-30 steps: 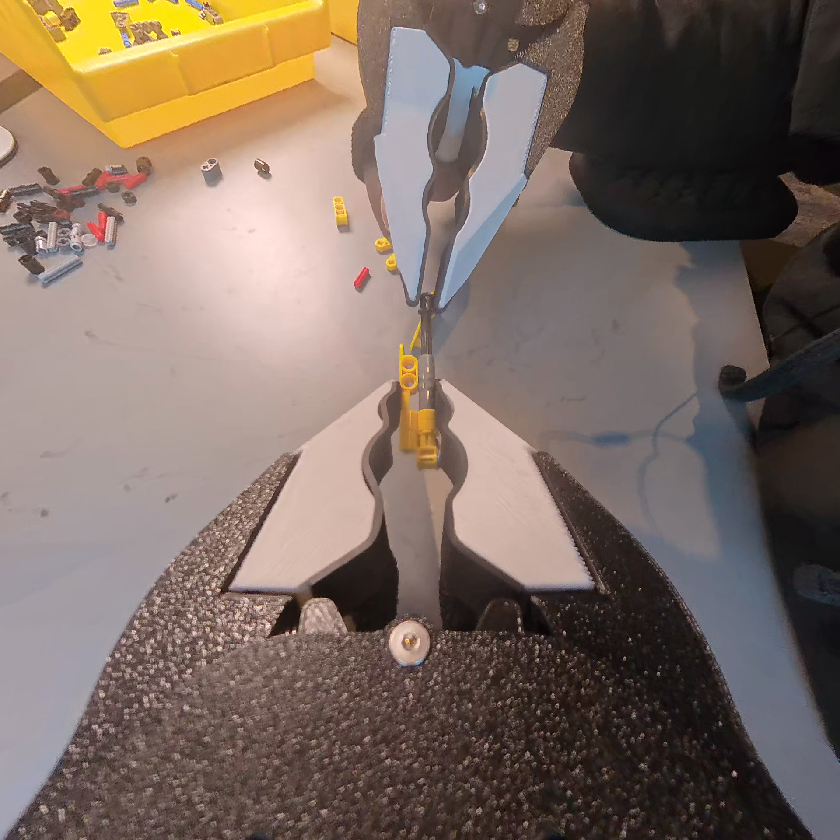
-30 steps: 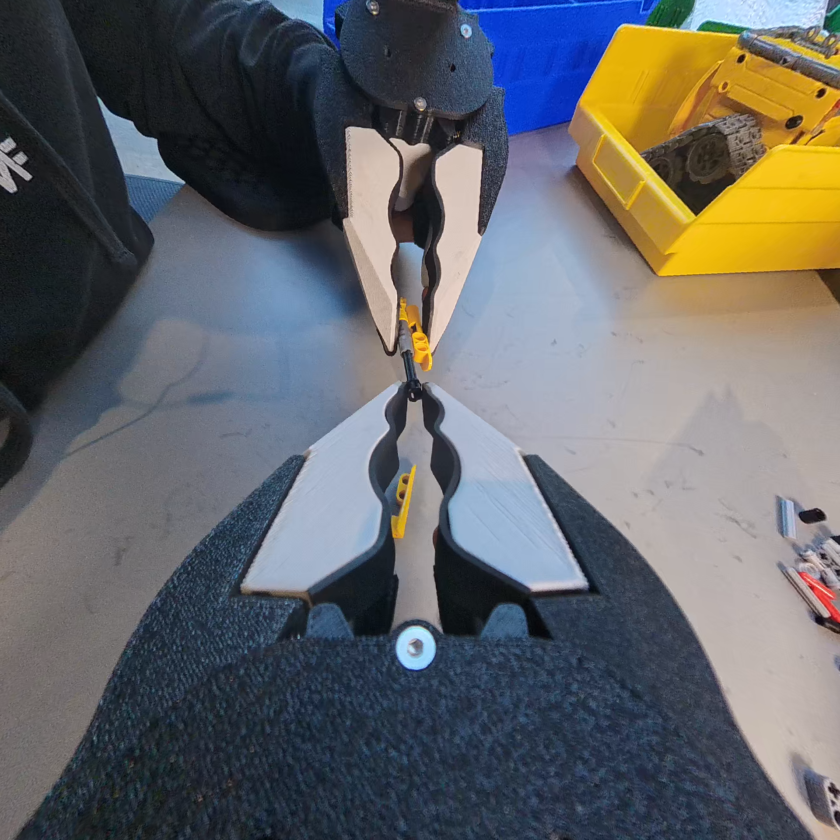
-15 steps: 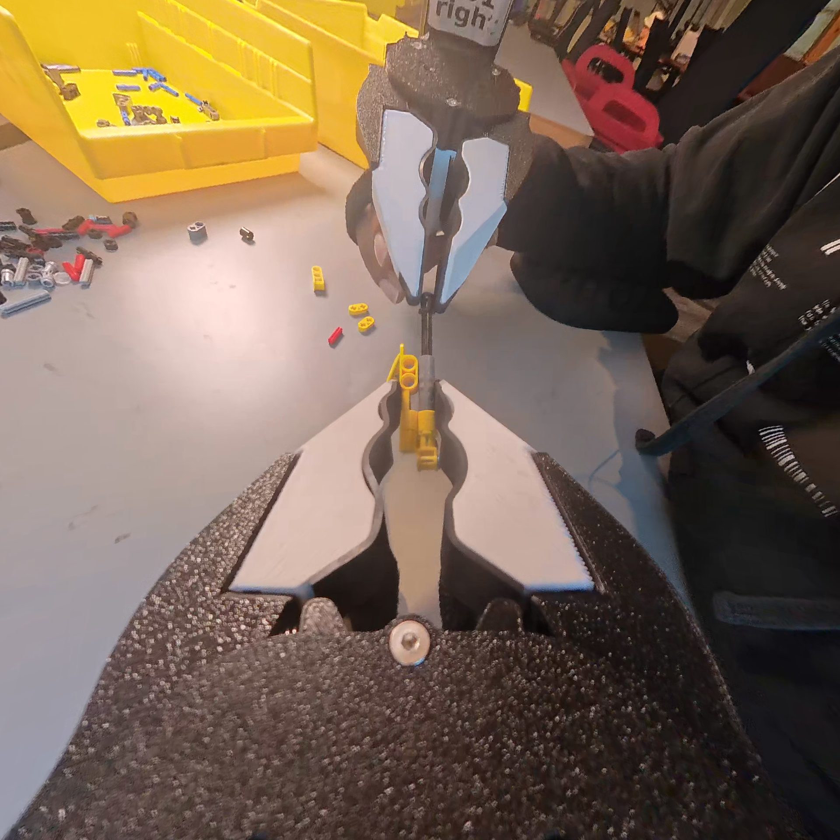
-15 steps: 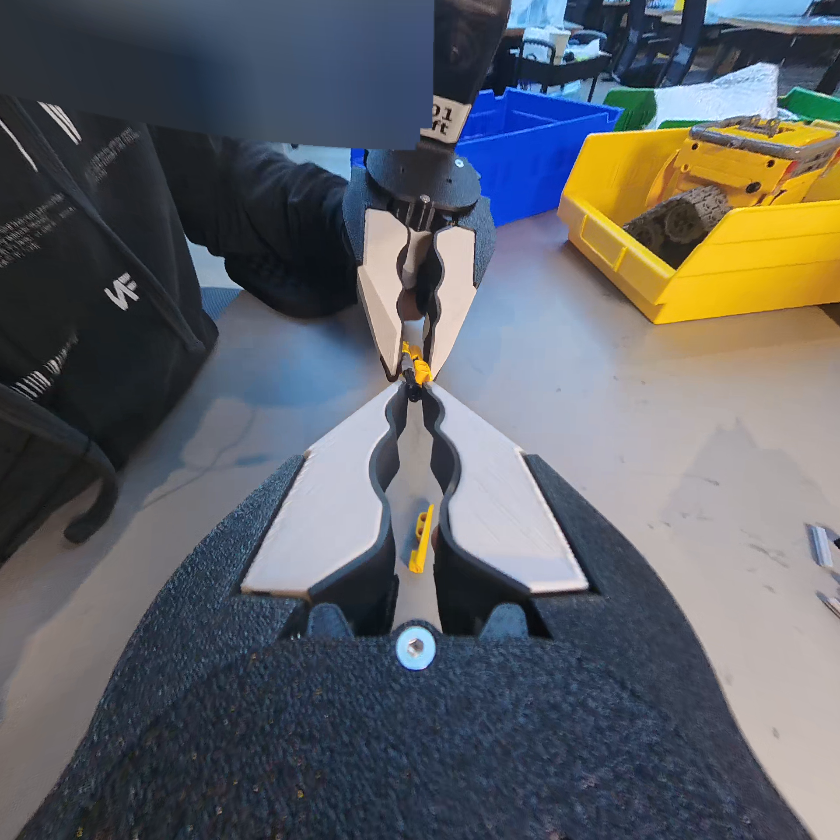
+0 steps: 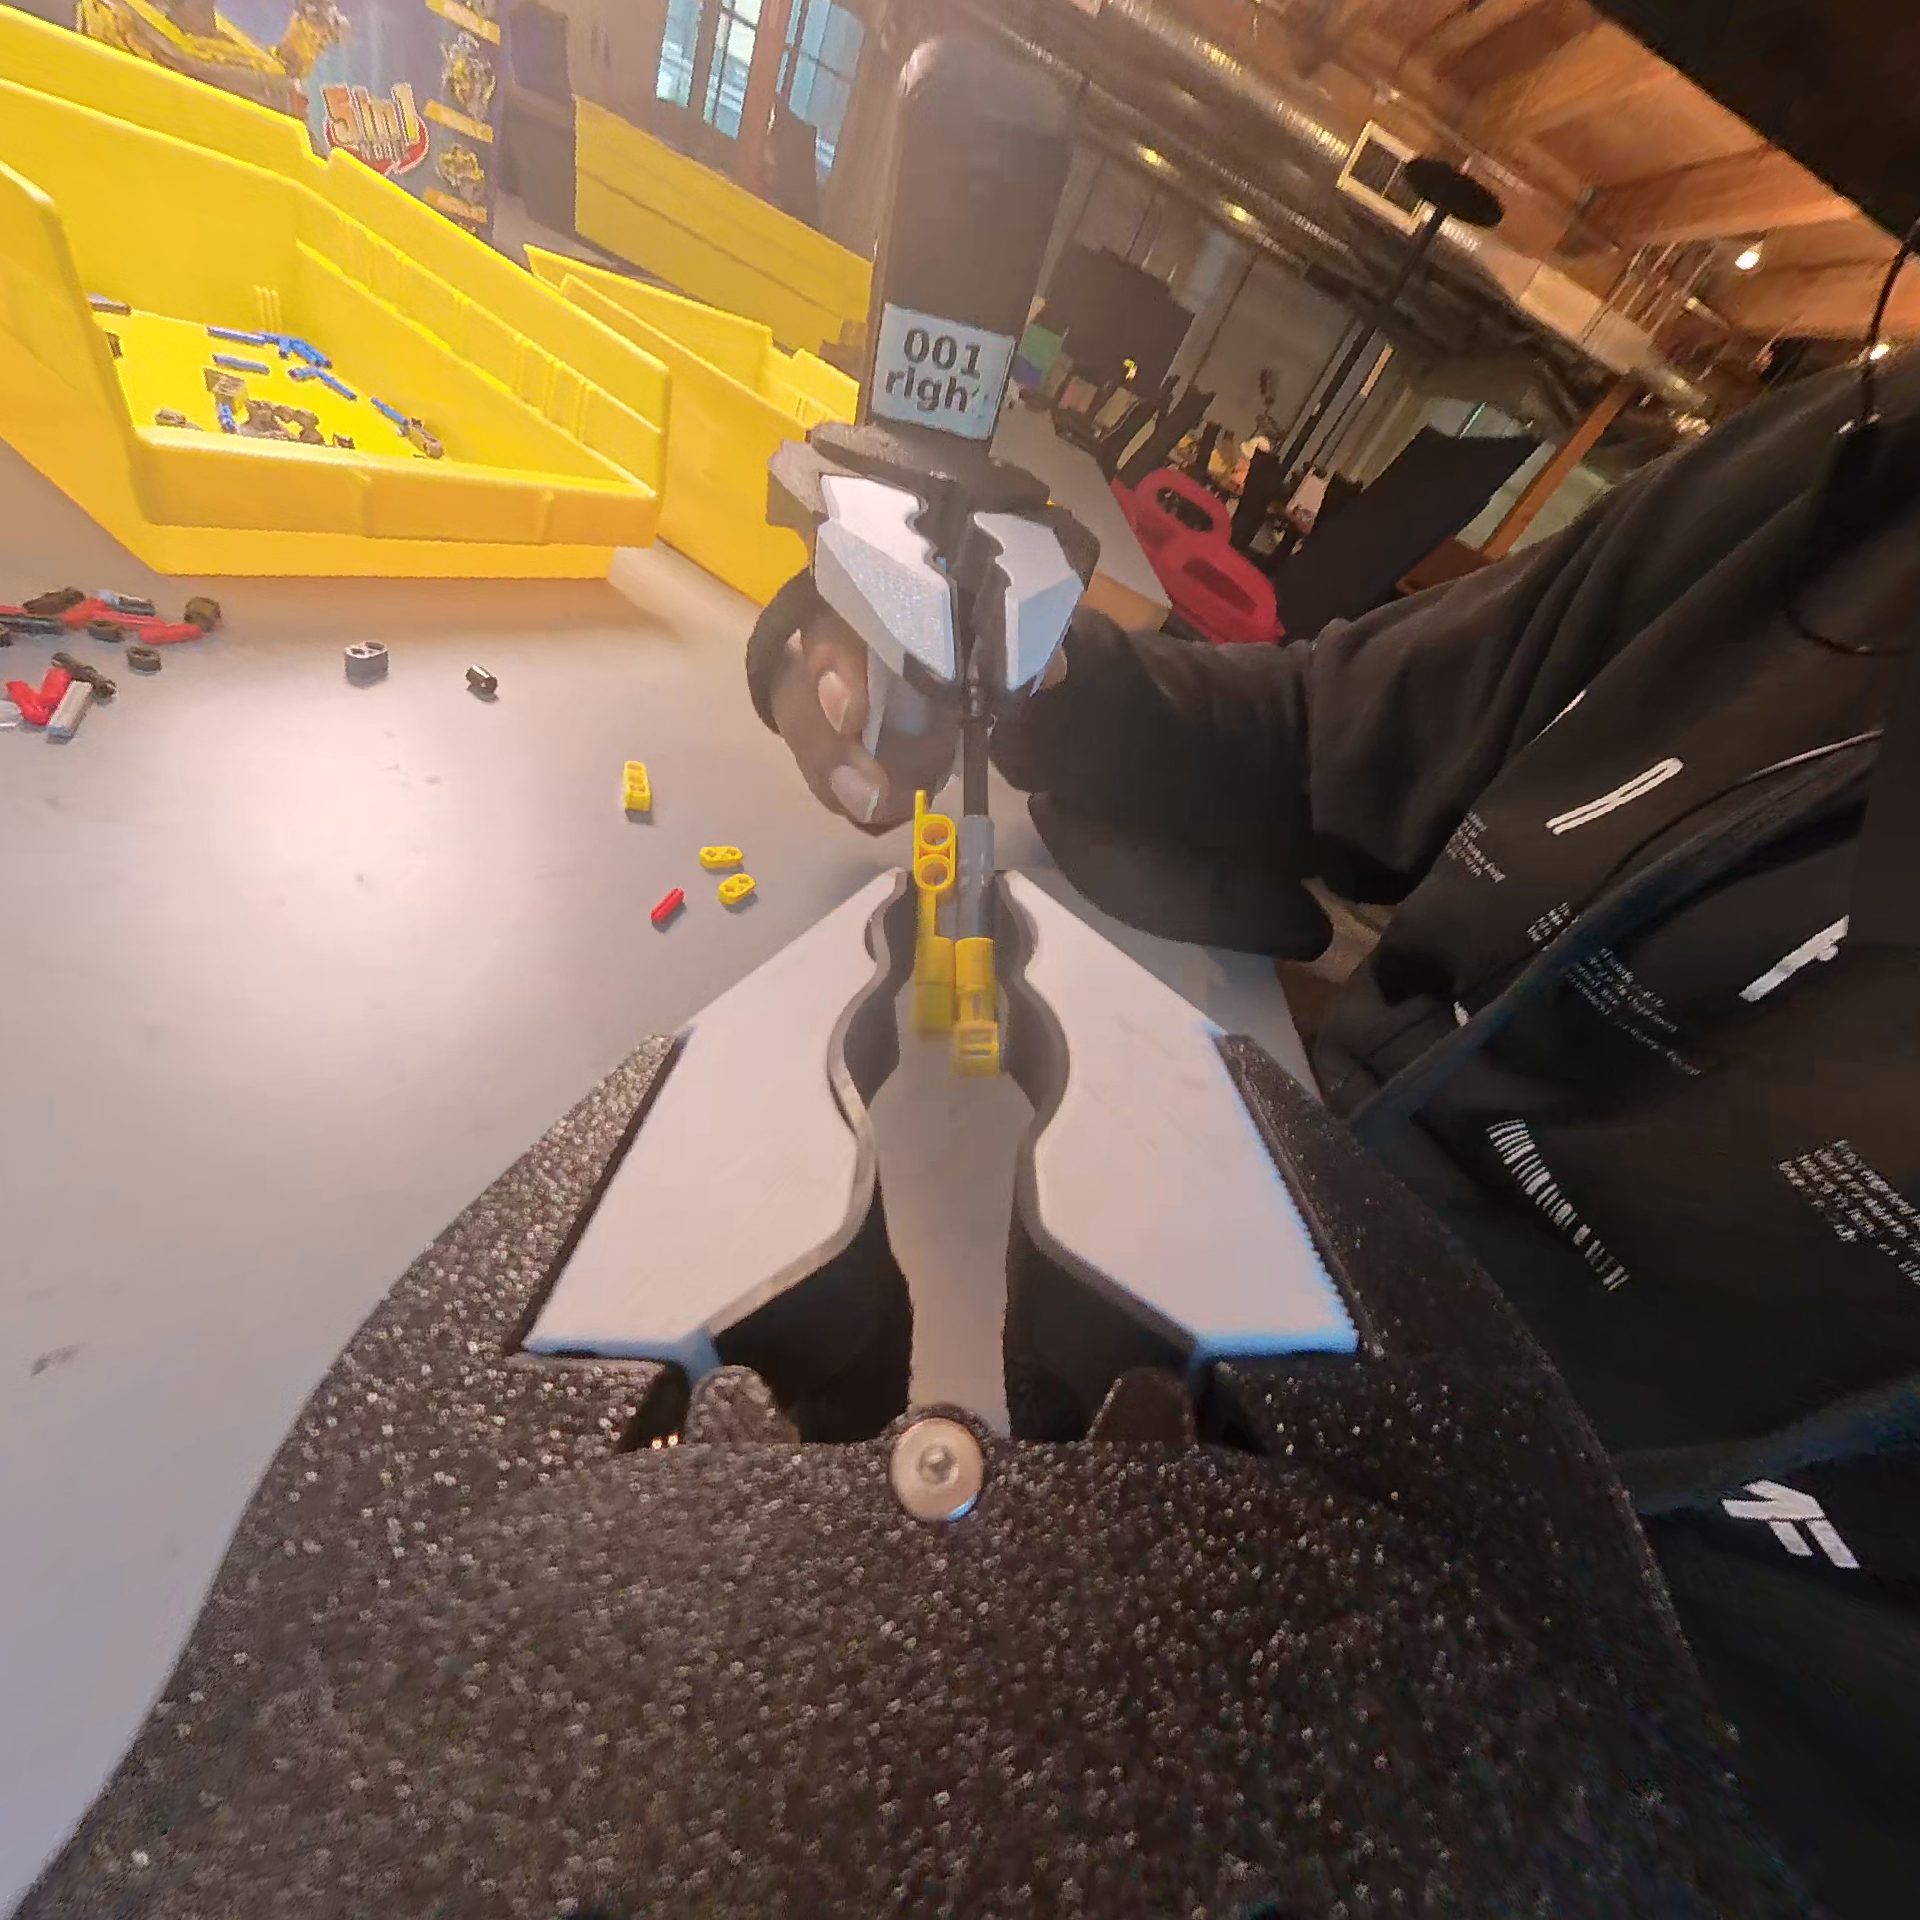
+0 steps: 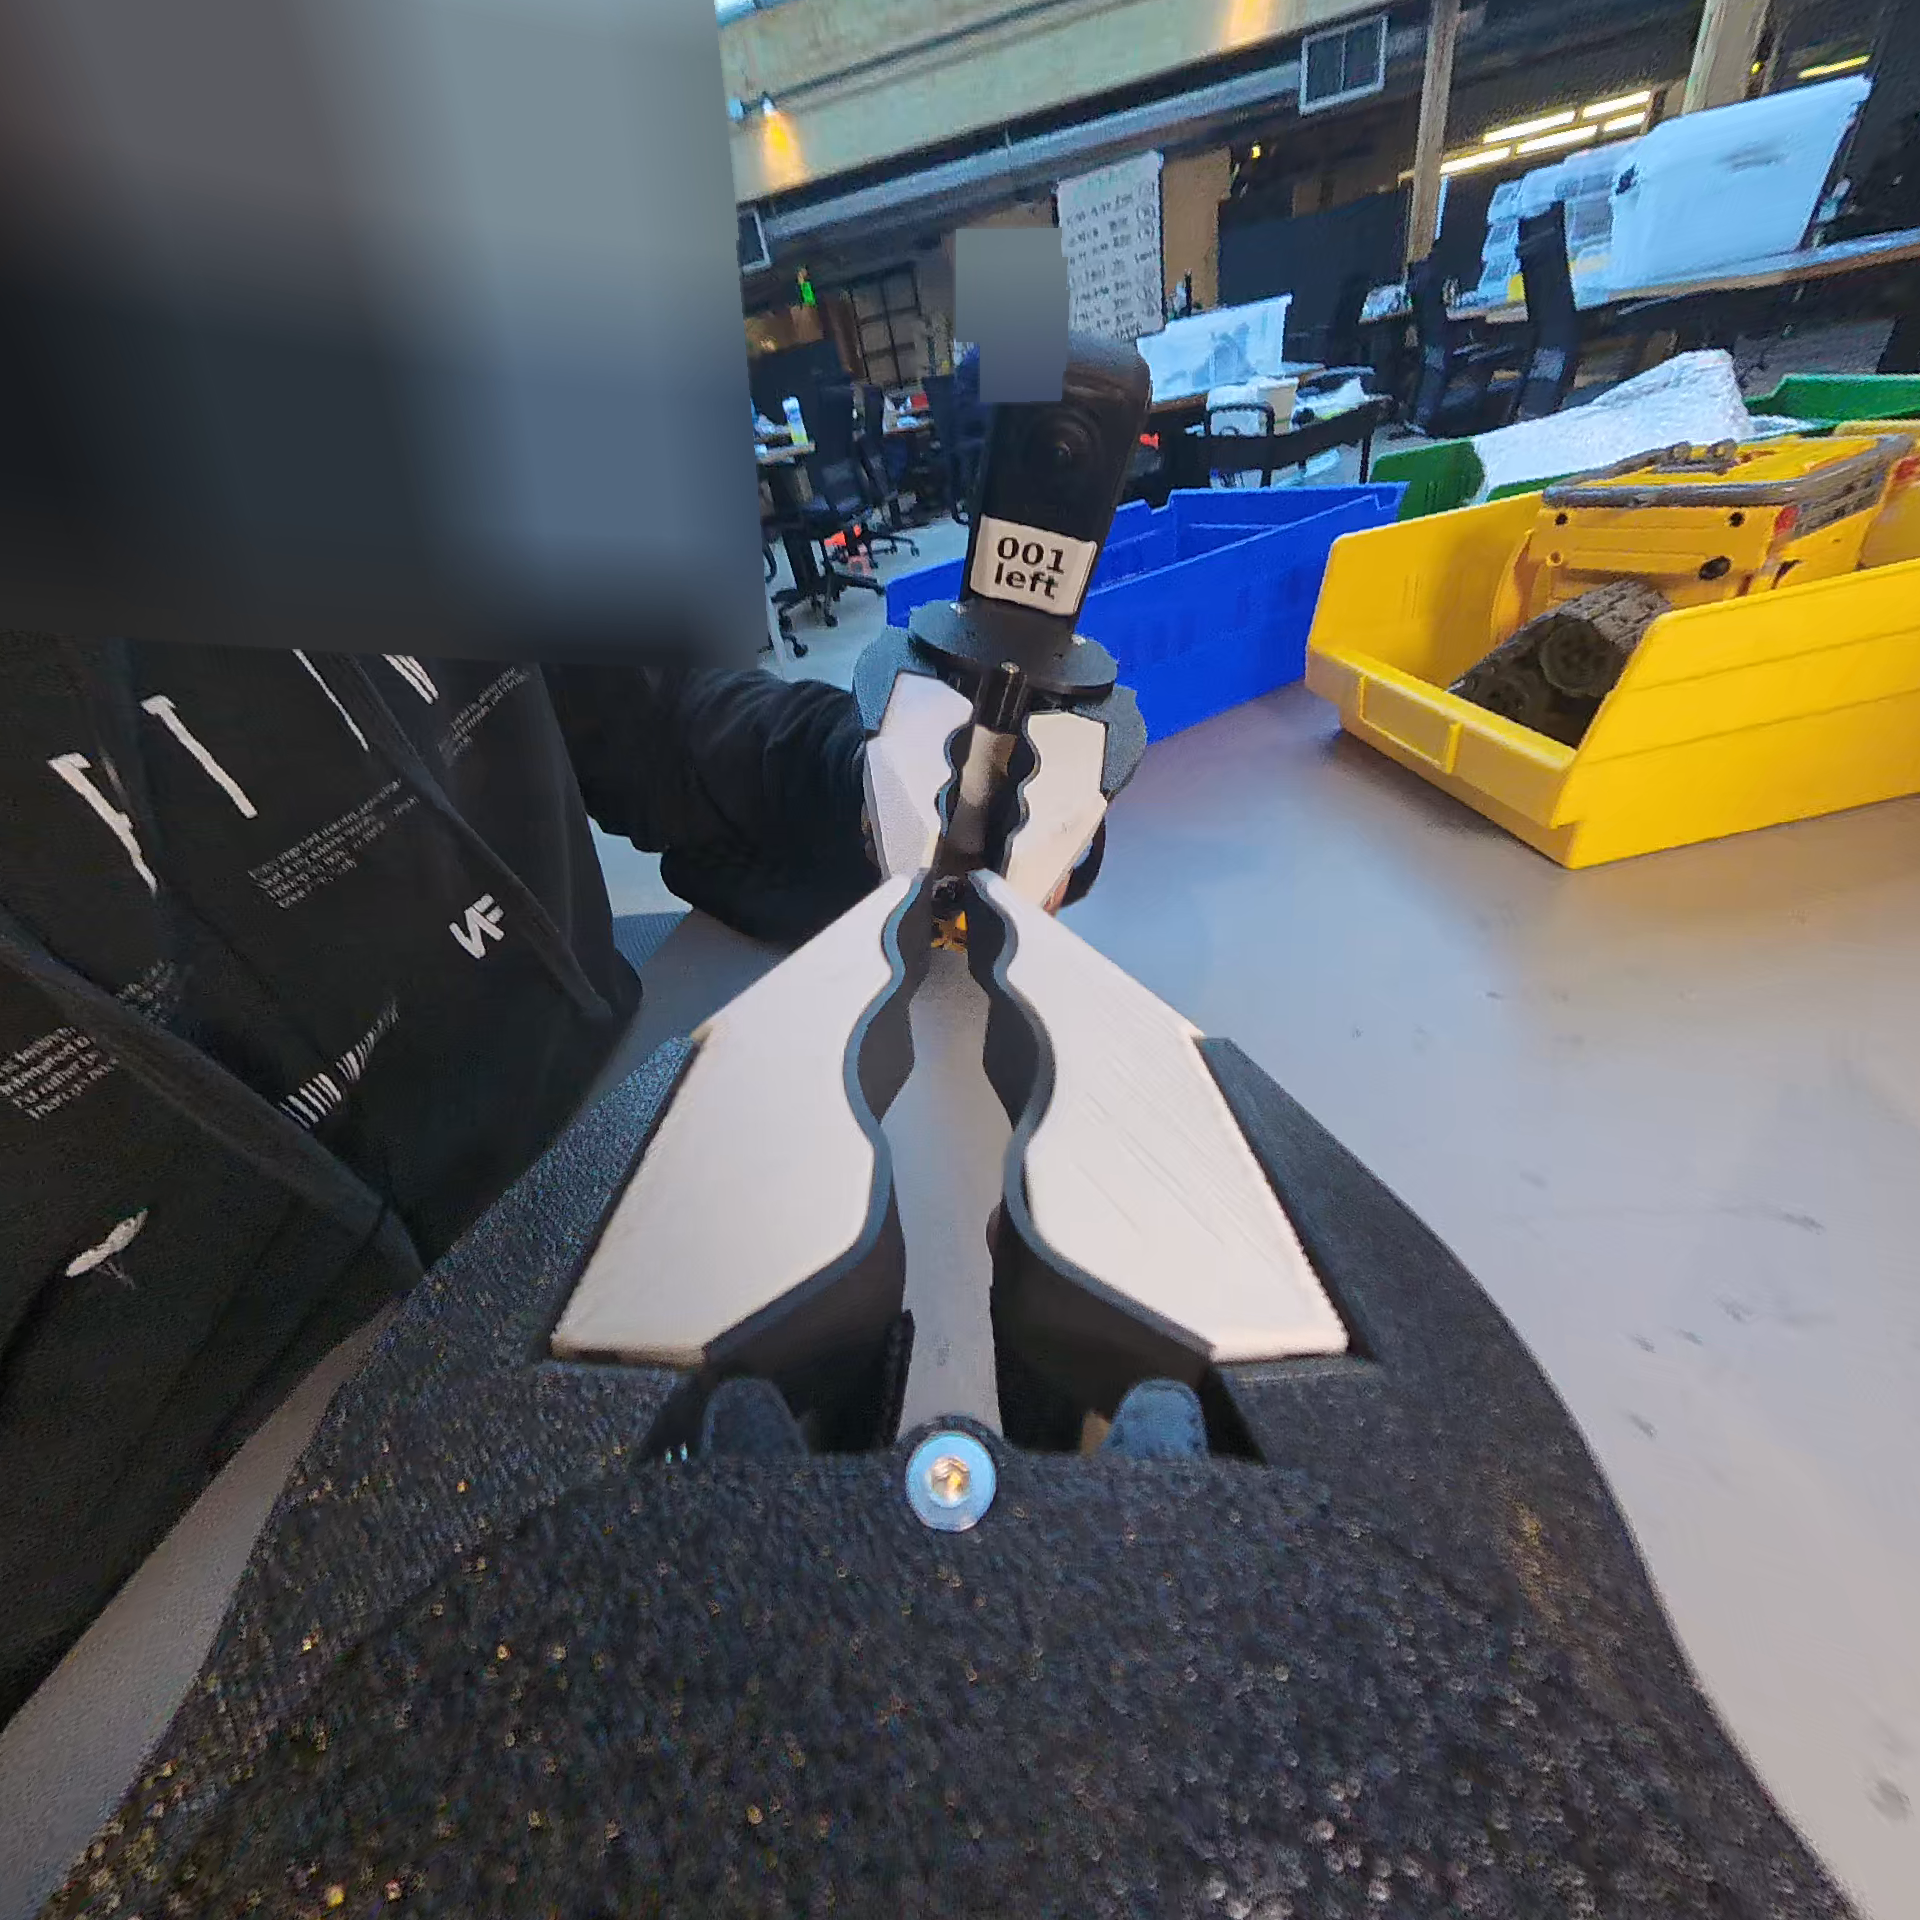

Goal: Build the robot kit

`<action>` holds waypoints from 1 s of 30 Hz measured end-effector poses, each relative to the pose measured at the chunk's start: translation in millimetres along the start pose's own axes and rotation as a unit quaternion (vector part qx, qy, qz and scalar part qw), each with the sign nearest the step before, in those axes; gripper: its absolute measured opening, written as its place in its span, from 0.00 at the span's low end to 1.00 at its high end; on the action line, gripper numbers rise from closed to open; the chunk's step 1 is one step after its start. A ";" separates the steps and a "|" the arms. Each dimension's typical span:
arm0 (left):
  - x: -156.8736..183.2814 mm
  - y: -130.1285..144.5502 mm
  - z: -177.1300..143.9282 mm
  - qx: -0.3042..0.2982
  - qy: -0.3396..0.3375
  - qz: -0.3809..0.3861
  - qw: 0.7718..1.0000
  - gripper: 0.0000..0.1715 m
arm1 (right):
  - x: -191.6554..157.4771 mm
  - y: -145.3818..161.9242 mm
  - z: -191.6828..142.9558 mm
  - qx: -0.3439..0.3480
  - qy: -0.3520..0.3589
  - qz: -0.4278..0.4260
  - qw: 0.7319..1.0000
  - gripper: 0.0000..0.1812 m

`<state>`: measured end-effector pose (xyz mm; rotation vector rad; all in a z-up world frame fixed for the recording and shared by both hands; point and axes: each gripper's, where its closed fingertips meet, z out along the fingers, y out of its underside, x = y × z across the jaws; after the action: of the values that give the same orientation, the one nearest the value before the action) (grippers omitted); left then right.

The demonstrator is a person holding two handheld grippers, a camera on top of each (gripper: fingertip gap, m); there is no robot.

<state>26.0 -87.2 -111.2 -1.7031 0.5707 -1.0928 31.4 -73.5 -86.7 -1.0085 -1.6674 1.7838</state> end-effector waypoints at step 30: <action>-3.1 -5.7 -2.1 -0.006 -0.028 0.037 0.999 0.08 | 4.9 -0.4 16.8 0.001 0.033 -0.030 0.999 0.04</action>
<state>22.0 -83.6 -107.0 -1.7043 0.5994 -0.9881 15.1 -80.0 -87.6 -0.9947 -1.6395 1.6955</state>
